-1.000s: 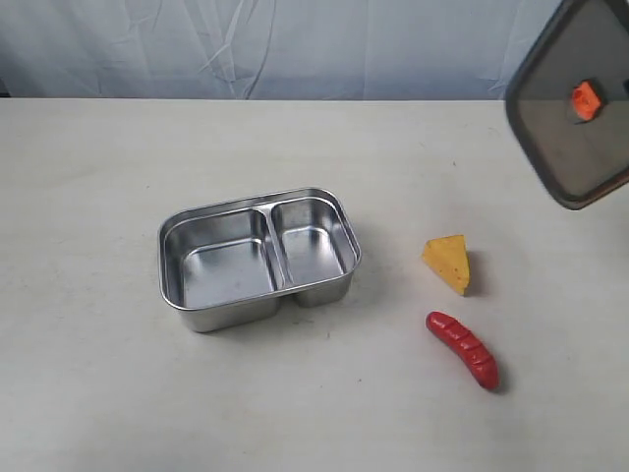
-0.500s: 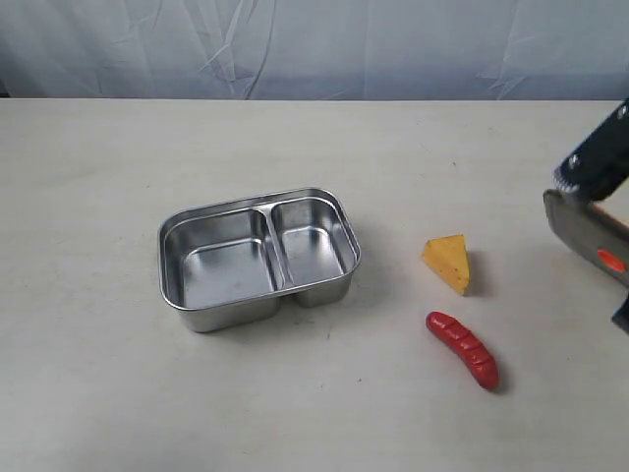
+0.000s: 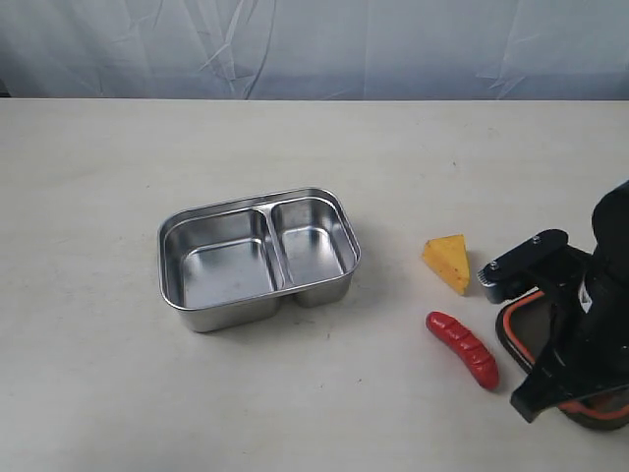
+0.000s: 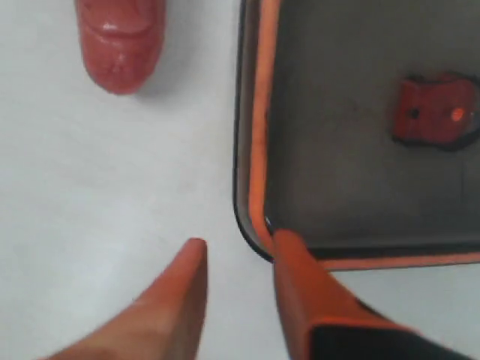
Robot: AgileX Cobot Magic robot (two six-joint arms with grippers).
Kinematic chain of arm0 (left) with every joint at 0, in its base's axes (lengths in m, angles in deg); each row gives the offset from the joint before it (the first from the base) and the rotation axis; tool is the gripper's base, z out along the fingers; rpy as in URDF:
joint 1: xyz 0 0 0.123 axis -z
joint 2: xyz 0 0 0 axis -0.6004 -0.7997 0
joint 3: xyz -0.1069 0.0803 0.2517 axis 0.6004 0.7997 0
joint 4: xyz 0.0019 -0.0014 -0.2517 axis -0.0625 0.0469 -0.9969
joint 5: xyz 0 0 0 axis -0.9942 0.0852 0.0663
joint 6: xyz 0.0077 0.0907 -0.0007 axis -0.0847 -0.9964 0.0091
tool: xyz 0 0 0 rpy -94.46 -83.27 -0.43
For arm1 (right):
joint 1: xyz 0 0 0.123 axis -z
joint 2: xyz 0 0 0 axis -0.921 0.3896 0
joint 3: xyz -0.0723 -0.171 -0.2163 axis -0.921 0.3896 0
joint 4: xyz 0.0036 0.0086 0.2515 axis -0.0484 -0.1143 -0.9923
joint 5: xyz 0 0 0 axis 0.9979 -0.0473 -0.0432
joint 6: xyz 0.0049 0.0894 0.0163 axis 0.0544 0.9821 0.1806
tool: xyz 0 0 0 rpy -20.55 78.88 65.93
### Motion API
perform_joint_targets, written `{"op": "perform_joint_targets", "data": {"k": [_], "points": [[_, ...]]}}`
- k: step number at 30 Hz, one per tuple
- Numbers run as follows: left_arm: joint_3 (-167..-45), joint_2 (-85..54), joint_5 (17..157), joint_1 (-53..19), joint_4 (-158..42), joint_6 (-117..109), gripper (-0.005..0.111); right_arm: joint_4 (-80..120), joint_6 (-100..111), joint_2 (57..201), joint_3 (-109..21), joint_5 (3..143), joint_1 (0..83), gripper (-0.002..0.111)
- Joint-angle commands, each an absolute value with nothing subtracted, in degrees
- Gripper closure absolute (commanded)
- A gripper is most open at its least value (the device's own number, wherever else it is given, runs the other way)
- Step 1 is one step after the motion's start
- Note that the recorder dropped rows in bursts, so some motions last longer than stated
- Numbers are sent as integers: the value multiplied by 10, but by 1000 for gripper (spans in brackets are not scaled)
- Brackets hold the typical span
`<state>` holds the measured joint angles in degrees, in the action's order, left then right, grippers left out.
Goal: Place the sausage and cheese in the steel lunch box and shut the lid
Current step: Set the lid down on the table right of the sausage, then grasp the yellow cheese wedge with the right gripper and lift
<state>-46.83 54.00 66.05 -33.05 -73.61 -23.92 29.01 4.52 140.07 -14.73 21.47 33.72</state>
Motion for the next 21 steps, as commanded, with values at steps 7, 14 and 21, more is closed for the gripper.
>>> {"op": "perform_joint_targets", "data": {"k": [7,14,21], "points": [[-467,542,664,-333,-736,-237,107,235,65,1407,-221,228,337,49],[-467,542,664,-333,-736,-237,107,223,102,1449,-290,366,337,49],[-467,542,663,-333,-736,-237,107,242,154,1572,-365,373,337,49]]}}
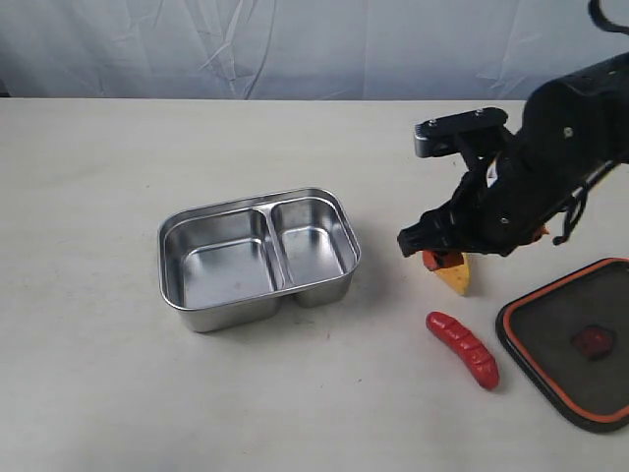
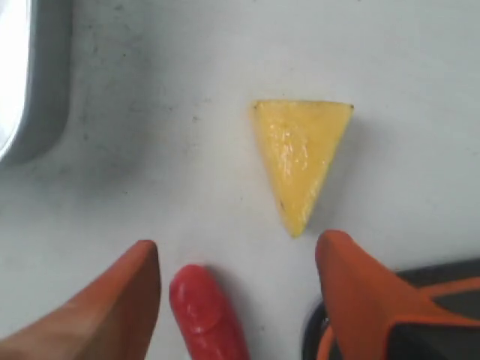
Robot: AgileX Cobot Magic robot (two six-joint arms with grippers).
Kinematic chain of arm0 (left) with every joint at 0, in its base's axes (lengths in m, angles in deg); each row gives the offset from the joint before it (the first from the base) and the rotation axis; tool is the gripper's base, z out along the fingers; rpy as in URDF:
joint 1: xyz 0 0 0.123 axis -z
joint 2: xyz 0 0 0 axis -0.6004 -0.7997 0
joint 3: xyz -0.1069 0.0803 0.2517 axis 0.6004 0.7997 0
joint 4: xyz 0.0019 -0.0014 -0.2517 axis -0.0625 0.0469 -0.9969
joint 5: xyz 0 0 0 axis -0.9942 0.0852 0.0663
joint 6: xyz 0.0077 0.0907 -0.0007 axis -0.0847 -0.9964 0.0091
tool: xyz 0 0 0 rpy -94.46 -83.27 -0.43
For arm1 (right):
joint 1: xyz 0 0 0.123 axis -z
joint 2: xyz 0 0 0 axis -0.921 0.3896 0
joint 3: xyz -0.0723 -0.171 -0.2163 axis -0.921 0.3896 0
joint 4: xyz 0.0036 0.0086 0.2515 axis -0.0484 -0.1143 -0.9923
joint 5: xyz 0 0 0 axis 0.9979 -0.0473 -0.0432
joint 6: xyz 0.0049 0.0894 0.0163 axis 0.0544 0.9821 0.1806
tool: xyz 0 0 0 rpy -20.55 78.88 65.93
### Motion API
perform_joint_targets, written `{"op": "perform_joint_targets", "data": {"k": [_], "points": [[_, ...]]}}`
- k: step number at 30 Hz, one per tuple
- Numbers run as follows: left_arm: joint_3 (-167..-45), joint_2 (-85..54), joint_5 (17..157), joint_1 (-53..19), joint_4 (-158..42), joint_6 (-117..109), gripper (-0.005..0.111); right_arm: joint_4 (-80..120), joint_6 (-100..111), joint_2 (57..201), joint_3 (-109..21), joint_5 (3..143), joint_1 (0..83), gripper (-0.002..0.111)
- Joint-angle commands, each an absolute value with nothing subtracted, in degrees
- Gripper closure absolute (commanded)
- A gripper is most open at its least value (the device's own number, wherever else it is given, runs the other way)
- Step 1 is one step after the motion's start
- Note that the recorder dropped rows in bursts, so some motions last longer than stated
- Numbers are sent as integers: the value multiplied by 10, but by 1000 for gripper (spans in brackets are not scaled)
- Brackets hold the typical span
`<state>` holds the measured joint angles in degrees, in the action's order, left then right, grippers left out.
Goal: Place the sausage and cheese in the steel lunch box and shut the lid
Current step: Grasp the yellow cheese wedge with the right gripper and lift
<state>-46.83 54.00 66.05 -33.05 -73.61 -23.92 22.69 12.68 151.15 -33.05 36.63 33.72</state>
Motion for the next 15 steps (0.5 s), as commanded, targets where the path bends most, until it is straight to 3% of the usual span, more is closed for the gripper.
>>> {"op": "perform_joint_targets", "data": {"k": [1,8,15], "points": [[-467,542,663,-333,-736,-237,107,254,163,1588,-374,371,337,49],[-467,542,663,-333,-736,-237,107,395,294,1637,-409,347,339,49],[-467,542,663,-333,-736,-237,107,400,296,1668,-409,374,339,49]]}}
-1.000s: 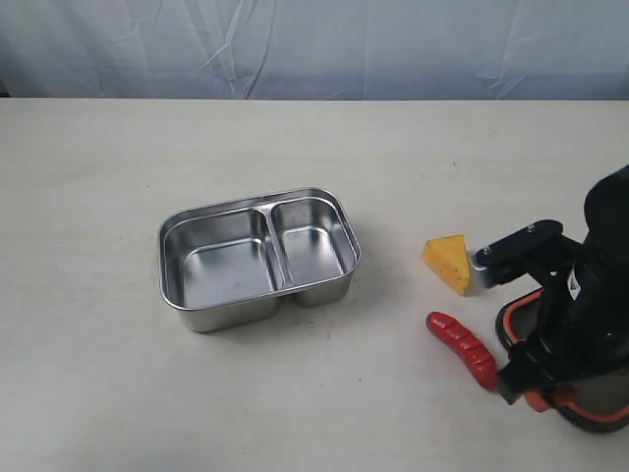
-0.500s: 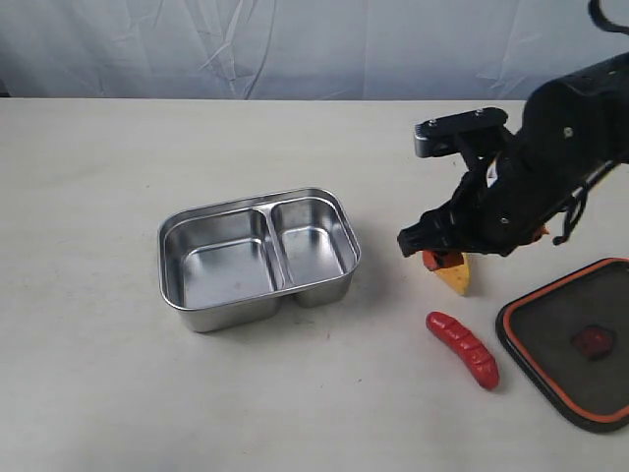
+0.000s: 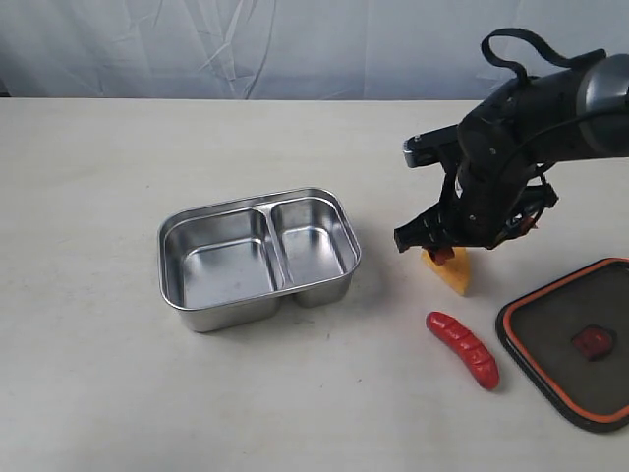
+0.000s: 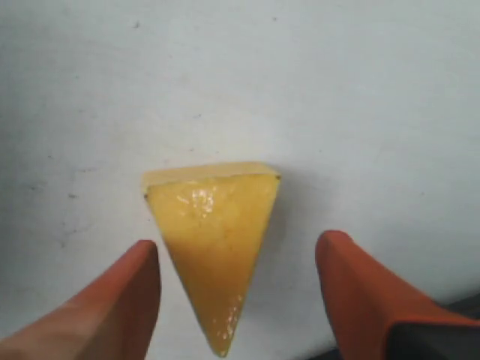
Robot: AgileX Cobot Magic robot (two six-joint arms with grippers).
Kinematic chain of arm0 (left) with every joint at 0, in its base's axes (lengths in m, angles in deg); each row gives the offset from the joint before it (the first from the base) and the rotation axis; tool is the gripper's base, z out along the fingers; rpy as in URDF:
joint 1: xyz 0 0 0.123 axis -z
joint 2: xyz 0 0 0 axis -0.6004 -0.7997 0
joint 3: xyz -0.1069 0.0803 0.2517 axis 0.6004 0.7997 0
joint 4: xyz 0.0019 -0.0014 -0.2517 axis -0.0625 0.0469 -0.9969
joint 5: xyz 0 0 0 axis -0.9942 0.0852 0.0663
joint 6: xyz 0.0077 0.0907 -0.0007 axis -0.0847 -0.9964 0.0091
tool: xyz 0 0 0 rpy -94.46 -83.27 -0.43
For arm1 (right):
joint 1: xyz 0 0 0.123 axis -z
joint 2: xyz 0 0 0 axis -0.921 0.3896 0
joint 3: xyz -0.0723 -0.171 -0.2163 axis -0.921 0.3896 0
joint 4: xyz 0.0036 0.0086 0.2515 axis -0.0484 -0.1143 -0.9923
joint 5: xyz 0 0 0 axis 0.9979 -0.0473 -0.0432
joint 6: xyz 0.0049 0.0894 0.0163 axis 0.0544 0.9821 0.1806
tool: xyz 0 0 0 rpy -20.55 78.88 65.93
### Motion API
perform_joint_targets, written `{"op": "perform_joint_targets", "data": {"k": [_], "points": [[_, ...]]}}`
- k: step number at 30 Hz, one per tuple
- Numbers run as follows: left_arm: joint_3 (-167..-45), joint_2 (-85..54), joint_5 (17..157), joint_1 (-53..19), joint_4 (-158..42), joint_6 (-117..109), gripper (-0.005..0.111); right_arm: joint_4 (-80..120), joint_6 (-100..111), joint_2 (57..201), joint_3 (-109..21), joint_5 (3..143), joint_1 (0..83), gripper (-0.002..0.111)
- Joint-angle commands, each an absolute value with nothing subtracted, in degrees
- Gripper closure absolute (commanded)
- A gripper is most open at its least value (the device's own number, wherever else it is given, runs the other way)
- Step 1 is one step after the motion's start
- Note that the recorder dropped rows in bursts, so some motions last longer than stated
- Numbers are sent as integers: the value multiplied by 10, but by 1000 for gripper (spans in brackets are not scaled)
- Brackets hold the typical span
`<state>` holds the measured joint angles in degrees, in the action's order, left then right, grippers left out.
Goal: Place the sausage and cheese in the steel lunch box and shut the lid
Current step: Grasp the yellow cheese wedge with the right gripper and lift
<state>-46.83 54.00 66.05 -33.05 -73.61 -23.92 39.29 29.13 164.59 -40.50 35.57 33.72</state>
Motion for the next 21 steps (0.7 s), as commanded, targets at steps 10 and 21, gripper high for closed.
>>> {"op": "perform_joint_targets", "data": {"k": [10,21], "points": [[-467,542,663,-333,-736,-237,107,394,289,1706,-409,396,339,94],[-467,542,663,-333,-736,-237,107,382,279,1616,-409,372,328,108]]}}
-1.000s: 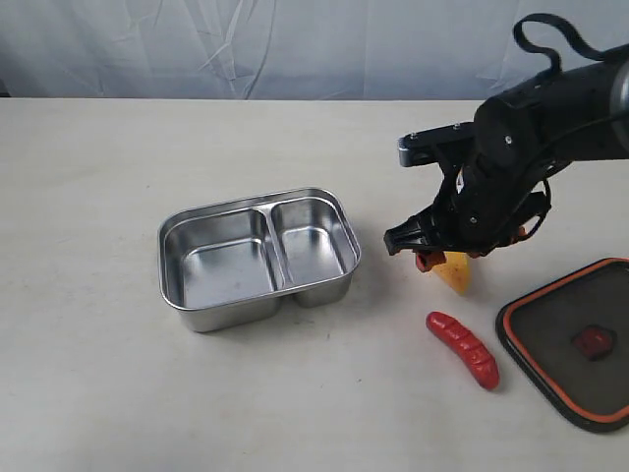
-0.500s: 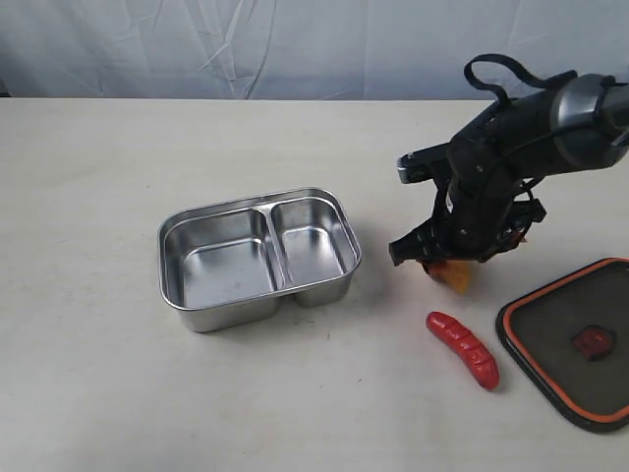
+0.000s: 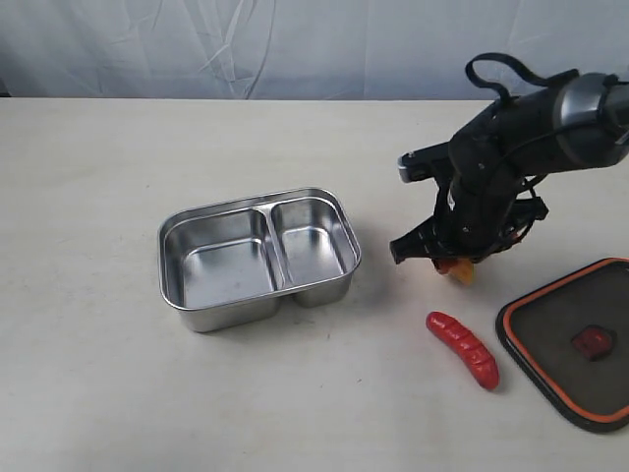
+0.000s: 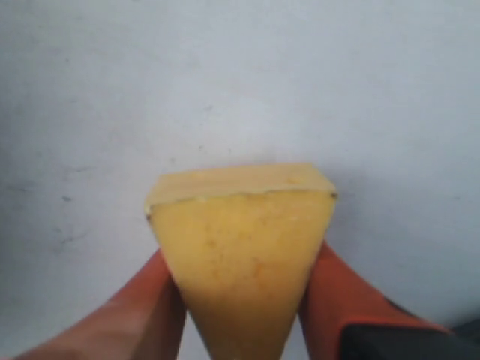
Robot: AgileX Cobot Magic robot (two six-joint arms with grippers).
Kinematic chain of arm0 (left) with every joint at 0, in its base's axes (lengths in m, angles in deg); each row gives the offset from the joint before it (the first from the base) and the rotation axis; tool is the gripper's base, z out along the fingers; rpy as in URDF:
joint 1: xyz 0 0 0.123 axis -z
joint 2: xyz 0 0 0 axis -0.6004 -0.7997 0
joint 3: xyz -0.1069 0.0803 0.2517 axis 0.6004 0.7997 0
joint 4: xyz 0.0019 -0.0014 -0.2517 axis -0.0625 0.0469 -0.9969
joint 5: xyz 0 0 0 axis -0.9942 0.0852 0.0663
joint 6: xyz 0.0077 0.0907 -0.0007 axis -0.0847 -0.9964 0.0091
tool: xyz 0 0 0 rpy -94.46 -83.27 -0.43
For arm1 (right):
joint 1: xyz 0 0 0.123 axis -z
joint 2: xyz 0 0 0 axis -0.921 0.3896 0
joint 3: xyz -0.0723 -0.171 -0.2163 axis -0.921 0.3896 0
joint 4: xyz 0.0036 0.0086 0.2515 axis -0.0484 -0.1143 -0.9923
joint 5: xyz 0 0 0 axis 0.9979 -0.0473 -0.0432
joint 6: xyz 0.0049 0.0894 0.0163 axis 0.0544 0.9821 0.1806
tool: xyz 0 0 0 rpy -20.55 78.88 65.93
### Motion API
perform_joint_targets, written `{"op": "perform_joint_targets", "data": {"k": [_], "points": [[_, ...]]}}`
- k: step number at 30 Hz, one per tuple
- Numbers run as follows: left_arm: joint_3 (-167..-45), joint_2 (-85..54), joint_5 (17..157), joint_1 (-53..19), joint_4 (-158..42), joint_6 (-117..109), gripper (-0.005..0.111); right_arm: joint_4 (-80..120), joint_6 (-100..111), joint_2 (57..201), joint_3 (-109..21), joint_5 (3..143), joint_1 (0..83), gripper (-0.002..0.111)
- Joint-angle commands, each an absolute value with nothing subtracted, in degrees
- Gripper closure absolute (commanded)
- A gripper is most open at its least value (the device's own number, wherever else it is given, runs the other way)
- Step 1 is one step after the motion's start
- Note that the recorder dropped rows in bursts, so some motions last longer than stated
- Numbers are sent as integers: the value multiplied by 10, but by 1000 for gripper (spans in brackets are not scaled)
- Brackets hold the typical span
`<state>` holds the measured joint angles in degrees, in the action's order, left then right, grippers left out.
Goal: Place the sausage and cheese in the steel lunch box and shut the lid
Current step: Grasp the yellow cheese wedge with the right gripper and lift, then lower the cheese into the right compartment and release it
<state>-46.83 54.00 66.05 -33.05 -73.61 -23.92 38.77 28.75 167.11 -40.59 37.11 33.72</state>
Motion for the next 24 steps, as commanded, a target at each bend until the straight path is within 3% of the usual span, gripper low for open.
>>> {"op": "perform_joint_targets", "data": {"k": [1,14,24], "points": [[-467,542,663,-333,-736,-237,107,381,279,1600,-409,375,321,108],[-467,542,663,-333,-736,-237,107,369,246,1548,-418,477,217,108],[-467,542,663,-333,-736,-237,107,139,17,1633,-474,478,214,108]]}}
